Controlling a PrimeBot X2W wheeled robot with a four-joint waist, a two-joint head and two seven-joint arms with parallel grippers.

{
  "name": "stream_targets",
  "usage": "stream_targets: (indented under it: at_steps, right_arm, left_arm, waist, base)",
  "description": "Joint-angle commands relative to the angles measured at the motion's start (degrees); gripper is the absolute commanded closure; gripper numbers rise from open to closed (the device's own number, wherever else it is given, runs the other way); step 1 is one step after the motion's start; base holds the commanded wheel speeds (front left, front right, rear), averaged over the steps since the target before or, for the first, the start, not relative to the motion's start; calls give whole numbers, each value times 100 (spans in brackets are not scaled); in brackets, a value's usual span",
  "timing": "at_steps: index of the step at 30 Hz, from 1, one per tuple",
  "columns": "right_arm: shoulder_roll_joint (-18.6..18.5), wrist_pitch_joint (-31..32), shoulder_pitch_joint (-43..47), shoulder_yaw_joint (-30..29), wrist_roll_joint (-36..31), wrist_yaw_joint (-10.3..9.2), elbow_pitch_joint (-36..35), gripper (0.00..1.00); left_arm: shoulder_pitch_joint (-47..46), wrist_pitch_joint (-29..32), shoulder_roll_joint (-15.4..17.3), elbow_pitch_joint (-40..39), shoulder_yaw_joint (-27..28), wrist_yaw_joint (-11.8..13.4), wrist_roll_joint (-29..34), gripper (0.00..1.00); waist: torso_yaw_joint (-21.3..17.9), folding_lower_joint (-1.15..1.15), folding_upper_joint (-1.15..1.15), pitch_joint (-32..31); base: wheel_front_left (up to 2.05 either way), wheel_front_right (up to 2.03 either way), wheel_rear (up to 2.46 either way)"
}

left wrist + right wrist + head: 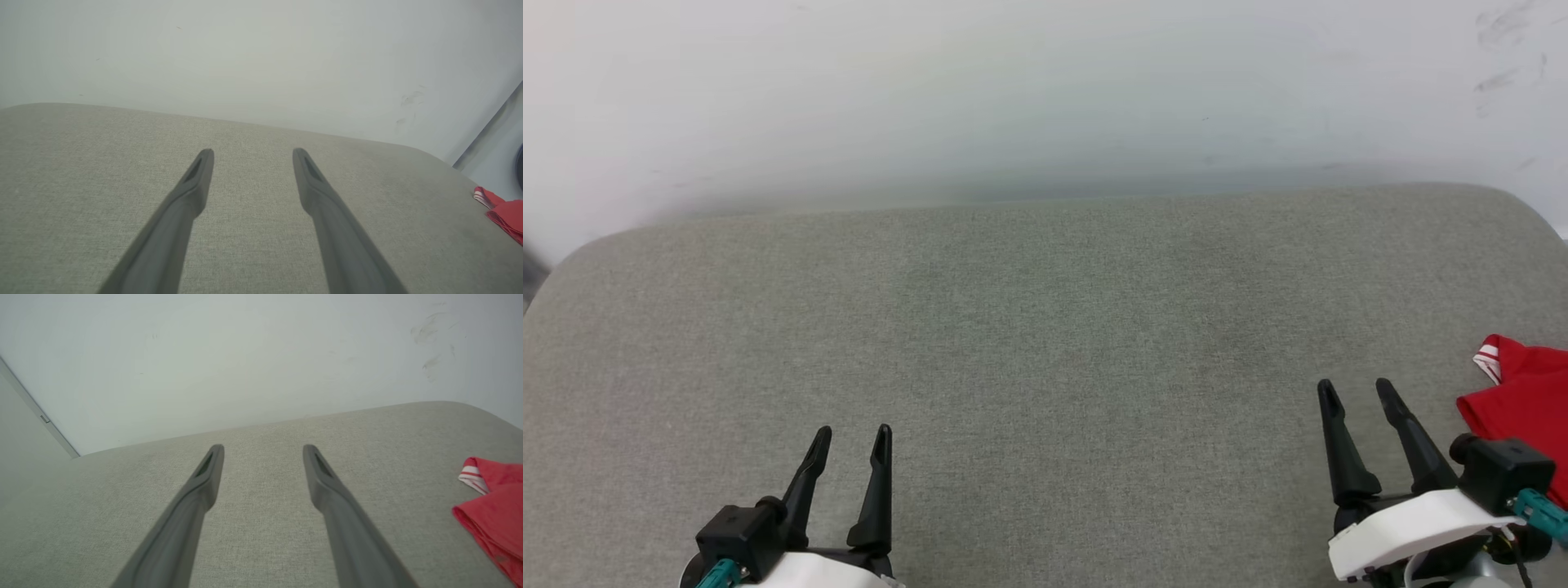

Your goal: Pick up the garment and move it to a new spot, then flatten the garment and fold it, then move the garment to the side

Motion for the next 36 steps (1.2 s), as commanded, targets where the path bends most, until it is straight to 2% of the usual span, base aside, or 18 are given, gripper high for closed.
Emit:
stream_targets:
  at_steps: [1,21,22,27,36]
  right_arm:
    - [46,-30,57,65,-31,-2,-6,0]
    - [102,-28,66,67,49,-2,-115,0]
    - [78,-5,7,69,54,0,-74,100]
    - [80,19,101,77,158,0,173,100]
    - [74,185,4,-10,1178,0,262,100]
  left_arm:
    - [64,-11,29,38,11,-7,45,0]
    - [48,-11,-81,-64,298,-7,143,0]
    - [21,0,-77,-26,277,1,106,100]
    - [113,25,-122,204,267,2,7,100]
    - [-42,274,-86,287,311,4,-1058,100]
  waist:
    - [-4,1,0,-4]
    - [61,1,0,50]
    - [62,1,0,48]
    - [63,1,0,48]
    - [67,1,0,42]
  base:
    - [0,0,0]
    - [0,0,0]
    - [0,0,0]
    - [0,0,0]
    - [0,0,0]
